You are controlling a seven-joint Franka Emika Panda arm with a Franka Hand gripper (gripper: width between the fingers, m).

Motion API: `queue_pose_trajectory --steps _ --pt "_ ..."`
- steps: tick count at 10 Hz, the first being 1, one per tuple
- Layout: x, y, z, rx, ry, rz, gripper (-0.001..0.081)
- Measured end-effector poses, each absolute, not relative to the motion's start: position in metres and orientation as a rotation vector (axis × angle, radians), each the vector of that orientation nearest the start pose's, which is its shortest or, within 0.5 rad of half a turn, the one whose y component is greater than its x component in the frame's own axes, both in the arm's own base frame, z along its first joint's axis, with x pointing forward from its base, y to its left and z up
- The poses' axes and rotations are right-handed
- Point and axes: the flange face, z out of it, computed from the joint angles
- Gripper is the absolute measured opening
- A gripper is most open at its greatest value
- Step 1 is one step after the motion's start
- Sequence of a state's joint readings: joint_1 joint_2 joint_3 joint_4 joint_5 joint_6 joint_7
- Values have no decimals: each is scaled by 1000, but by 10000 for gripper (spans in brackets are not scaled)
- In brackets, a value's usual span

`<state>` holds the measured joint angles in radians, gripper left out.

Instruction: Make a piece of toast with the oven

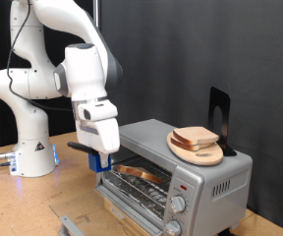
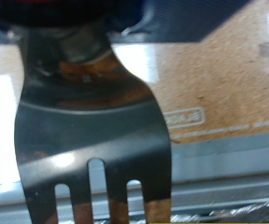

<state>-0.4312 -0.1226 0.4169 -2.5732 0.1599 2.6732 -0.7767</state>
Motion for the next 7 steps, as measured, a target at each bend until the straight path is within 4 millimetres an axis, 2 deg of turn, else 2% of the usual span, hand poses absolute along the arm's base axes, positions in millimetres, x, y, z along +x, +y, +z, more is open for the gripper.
queue_pose_trajectory --steps 4,7 --pt "448 -41 303 -2976 -1042 -219 269" --pt "441 -55 301 -2939 -1022 -203 269"
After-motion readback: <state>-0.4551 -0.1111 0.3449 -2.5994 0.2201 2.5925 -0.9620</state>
